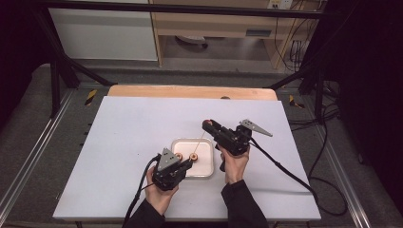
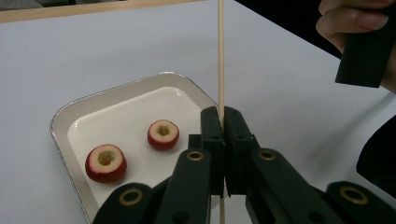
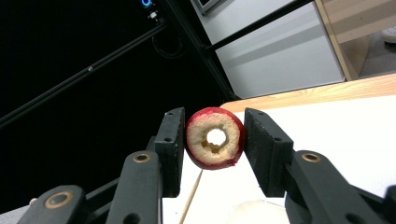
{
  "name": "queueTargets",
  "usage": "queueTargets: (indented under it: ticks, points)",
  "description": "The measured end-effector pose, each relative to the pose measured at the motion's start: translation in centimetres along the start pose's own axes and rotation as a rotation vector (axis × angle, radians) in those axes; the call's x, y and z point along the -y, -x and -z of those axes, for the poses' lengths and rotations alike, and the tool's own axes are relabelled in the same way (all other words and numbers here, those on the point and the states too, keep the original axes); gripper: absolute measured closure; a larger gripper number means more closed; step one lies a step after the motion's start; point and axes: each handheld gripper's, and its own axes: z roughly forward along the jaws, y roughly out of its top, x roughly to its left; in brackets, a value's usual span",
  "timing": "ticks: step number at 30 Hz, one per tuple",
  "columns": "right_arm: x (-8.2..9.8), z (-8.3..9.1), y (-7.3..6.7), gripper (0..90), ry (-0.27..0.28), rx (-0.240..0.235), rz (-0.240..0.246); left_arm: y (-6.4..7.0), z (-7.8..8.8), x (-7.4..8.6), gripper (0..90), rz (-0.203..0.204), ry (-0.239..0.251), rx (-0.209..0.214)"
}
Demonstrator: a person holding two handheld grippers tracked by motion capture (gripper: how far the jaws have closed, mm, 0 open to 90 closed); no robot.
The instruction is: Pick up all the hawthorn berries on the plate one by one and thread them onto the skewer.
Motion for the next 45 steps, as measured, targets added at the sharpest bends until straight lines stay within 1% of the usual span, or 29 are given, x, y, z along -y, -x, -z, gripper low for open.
queueTargets:
  ticks: [4, 6, 7, 10, 13, 15, 19, 21, 24, 25, 26, 28, 29, 32, 34, 35, 36, 37, 38, 39, 40, 43, 44, 45]
  points:
    - [0.0, 0.0, 0.0, 60.2, -0.001, -0.003, -0.002, -0.1, 0.0, 0.0, 88.6, 0.004, -0.001, 0.001]
    - [0.0, 0.0, 0.0, 60.2, 0.000, -0.006, -0.006, -0.1, 0.0, -0.1, 88.6, 0.002, 0.001, -0.005]
    - [0.0, 0.0, 0.0, 60.2, 0.000, -0.009, -0.008, 0.0, -0.1, -0.1, 88.6, 0.007, 0.003, 0.000]
    - [0.0, 0.1, -0.1, 60.2, -0.003, -0.011, -0.010, -0.1, -0.1, -0.1, 88.6, 0.011, 0.005, -0.002]
    - [-0.1, 0.1, -0.1, 60.3, -0.005, -0.014, -0.016, -0.1, -0.1, -0.1, 88.6, 0.008, 0.007, -0.003]
    - [0.0, 0.1, -0.1, 60.3, -0.011, -0.017, -0.020, -0.1, -0.1, -0.1, 88.6, 0.011, 0.014, -0.001]
    - [0.1, 0.0, -0.1, 60.3, -0.019, -0.018, -0.012, -0.1, -0.2, -0.2, 88.6, 0.013, 0.006, -0.006]
    - [0.1, 0.1, -0.1, 60.3, -0.022, -0.018, -0.008, 0.0, -0.4, -0.3, 88.6, 0.026, 0.002, 0.006]
    - [0.1, 0.1, -0.1, 60.3, -0.028, -0.021, -0.002, 0.0, -0.4, -0.3, 88.7, 0.027, -0.002, 0.006]
    - [0.1, 0.1, -0.1, 60.3, -0.028, -0.021, -0.002, 0.0, -0.5, -0.3, 88.7, 0.021, -0.003, 0.000]
    - [0.0, 0.2, -0.1, 60.3, -0.034, -0.023, 0.009, 0.0, -0.5, -0.4, 88.7, 0.019, -0.002, -0.001]
    - [0.0, 0.2, 0.0, 60.4, -0.055, -0.031, 0.008, -0.1, -0.4, -0.6, 88.8, 0.020, -0.001, 0.006]
    - [0.1, 0.2, 0.0, 60.4, -0.066, -0.037, 0.011, -0.1, -0.4, -0.7, 88.8, 0.016, 0.002, 0.002]
    - [0.5, 0.0, 0.0, 60.4, -0.100, -0.050, 0.014, -0.2, -0.4, -1.0, 88.8, 0.023, 0.007, 0.006]
    - [0.8, -0.1, 0.0, 60.4, -0.112, -0.057, 0.015, -0.3, -0.7, -1.2, 88.8, 0.030, -0.003, 0.005]
    - [0.9, -0.1, 0.0, 60.4, -0.117, -0.054, 0.019, -0.3, -0.7, -1.2, 88.8, 0.030, -0.003, 0.005]
    - [1.0, -0.1, 0.0, 60.4, -0.123, -0.053, 0.022, -0.4, -0.9, -1.1, 88.8, 0.022, -0.009, -0.005]
    - [1.0, -0.1, 0.0, 60.4, -0.127, -0.049, 0.032, -0.4, -1.0, -1.1, 88.8, 0.024, -0.011, 0.000]
    - [1.1, -0.1, 0.0, 60.3, -0.134, -0.047, 0.031, -0.4, -1.0, -1.1, 88.8, 0.024, -0.011, 0.000]
    - [1.2, -0.1, 0.0, 60.4, -0.141, -0.047, 0.035, -0.4, -1.1, -1.0, 88.8, 0.018, -0.009, -0.001]
    - [1.3, -0.1, 0.0, 60.4, -0.151, -0.047, 0.037, -0.4, -1.2, -1.1, 88.8, 0.021, -0.007, 0.004]
    - [2.0, -0.3, -0.1, 60.4, -0.194, -0.066, 0.025, -0.6, -1.2, -1.3, 88.8, 0.022, -0.004, -0.002]
    - [2.0, -0.3, -0.1, 60.4, -0.194, -0.066, 0.025, -0.7, -1.3, -1.4, 88.8, 0.029, -0.007, 0.001]
    - [2.4, -0.3, -0.2, 60.4, -0.207, -0.068, 0.029, -0.8, -1.4, -1.5, 88.8, 0.025, -0.007, 0.001]
